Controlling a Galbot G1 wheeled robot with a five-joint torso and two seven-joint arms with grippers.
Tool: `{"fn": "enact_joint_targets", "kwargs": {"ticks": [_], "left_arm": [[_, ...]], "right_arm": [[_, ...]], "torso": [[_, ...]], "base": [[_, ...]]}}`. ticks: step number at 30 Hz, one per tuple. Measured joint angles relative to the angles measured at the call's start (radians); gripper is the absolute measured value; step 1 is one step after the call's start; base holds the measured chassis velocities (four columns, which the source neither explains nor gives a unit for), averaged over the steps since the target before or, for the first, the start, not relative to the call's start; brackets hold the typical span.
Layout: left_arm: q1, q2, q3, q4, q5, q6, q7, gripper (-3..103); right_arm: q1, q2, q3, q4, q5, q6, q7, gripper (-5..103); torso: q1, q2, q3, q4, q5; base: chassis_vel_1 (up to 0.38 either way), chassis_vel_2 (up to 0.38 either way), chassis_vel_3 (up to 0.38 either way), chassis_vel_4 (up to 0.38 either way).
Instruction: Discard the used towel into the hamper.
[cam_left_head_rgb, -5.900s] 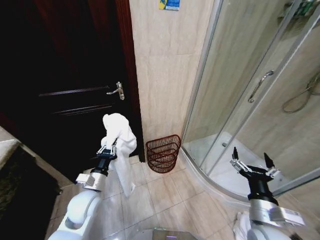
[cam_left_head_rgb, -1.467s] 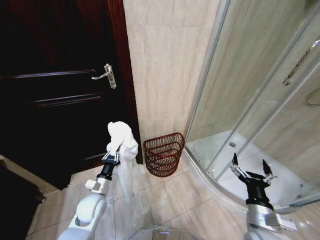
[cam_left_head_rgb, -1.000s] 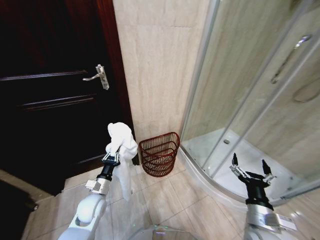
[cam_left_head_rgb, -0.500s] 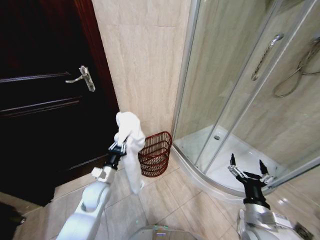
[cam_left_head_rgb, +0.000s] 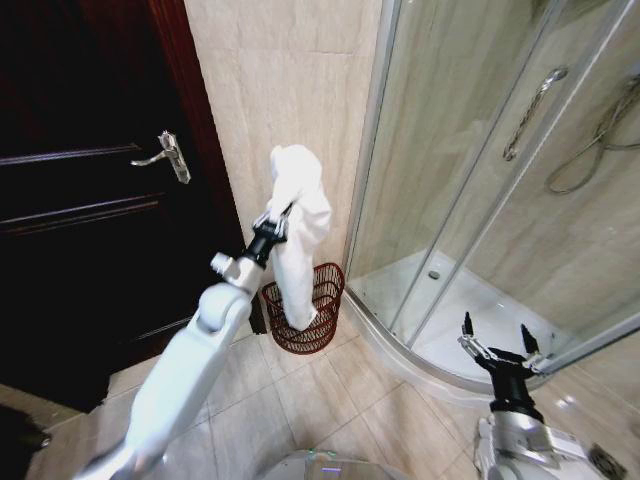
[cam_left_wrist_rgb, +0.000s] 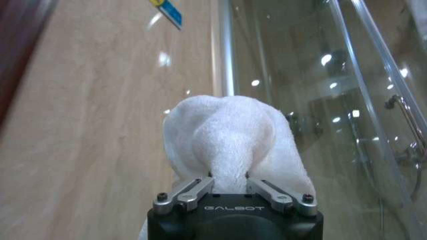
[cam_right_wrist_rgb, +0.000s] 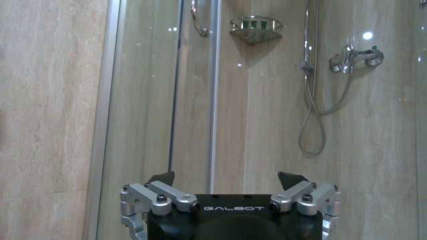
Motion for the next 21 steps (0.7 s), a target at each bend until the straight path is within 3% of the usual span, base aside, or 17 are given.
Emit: {"fn": "enact_joint_targets", "kwargs": {"ticks": [5,11,14,15,21], "left_arm": [[-0.135,-0.017,0.09,0.162,-0.025,-0.052,0.005,7],[-0.163,-0.077,0.133,0.284,-0.049,-0.081,0.008,7],[-0.156,-0.098,0.148,0.371,-0.01,-0.13,0.015,7],[-0.155,-0.116,0.15,0.464,0.037,-0.182,0.03,7],[-0.13,-0.134,0.147,0.605,0.075,-0.247,0.057,7]], "right_arm": [[-0.002,0.0,-0.001,-0.009,-0.001,0.006,0.002,100],[0.0,0.0,-0.006,-0.026,-0.003,0.011,0.001,100],[0.002,0.0,-0.006,-0.03,-0.003,0.016,-0.002,100],[0.0,0.0,-0.006,-0.03,-0.001,0.023,-0.006,100],[-0.003,0.0,-0.001,-0.035,0.001,0.037,-0.007,100]], "torso": [[0.0,0.0,0.0,0.0001,0.0],[0.0,0.0,0.0,0.0001,0.0],[0.0,0.0,0.0,0.0002,-0.0002],[0.0,0.0,0.0,0.0002,-0.0001],[0.0,0.0,0.0,0.0003,-0.0001]], "base": [[0.0,0.0,0.0,0.0],[0.0,0.0,0.0,0.0],[0.0,0.0,0.0,0.0],[0.0,0.0,0.0,0.0],[0.0,0.0,0.0,0.0]]}}
